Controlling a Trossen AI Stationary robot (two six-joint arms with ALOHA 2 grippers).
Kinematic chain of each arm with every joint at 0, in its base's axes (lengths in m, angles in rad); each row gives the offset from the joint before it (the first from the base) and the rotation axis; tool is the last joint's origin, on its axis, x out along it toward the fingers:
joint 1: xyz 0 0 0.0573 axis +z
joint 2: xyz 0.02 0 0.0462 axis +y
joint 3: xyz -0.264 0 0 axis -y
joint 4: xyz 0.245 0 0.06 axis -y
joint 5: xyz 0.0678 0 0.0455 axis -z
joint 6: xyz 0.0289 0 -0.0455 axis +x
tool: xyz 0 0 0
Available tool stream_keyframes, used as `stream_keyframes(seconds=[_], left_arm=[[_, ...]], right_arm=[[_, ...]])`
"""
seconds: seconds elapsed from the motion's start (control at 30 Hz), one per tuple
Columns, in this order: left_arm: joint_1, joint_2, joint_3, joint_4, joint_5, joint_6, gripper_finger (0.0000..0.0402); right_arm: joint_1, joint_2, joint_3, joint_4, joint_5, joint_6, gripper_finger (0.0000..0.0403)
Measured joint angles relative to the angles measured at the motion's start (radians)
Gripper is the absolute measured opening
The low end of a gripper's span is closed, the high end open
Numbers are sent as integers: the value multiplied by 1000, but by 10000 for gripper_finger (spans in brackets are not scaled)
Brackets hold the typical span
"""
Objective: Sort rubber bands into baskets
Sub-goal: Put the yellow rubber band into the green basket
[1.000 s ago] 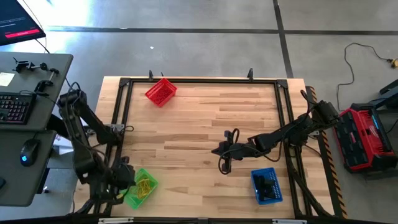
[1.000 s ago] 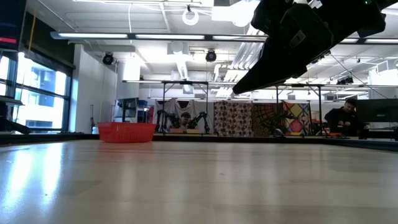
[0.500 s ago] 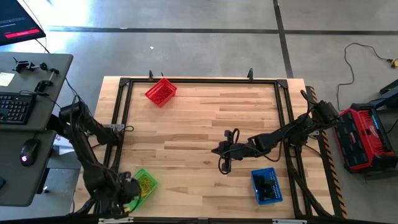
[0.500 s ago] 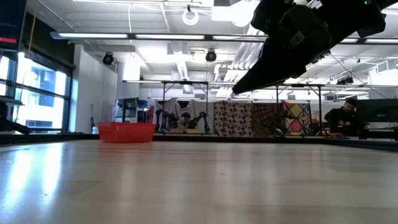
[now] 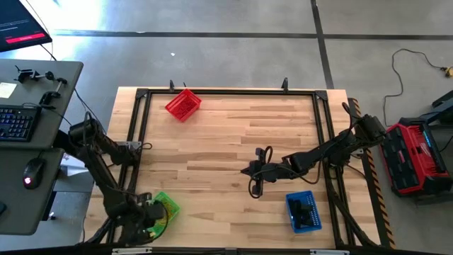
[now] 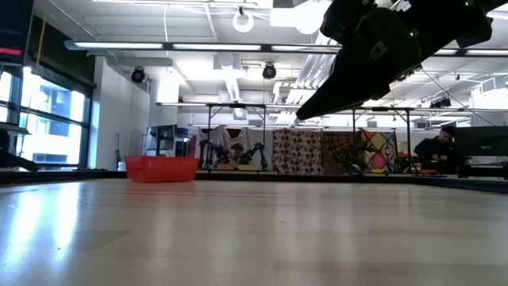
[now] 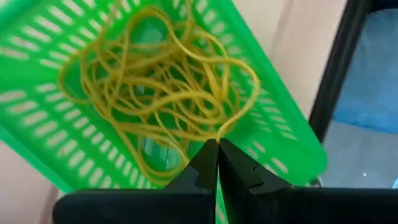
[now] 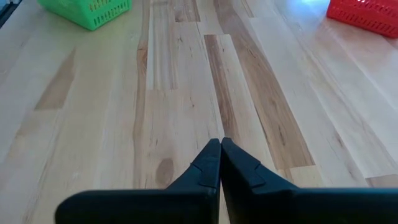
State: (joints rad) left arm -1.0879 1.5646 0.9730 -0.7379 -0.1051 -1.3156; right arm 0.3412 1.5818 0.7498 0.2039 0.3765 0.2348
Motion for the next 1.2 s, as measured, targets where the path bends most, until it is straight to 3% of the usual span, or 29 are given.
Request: stream_keyframes(seconds=[0.53,0.73,0.97,1.2], left_arm=[[110,0,-62,51,18,67,3],[122,0,-61,24,31,63,41],[126,-1,-61,-33,119,79,79],[126,-59,-61,-25,87,119,45]], right_arm=[[0,0,0,-6,15,0,0],[0,0,0,-13,15,0,0],[0,0,0,-16,15,0,0],[0,0,0,-16,15,0,0]])
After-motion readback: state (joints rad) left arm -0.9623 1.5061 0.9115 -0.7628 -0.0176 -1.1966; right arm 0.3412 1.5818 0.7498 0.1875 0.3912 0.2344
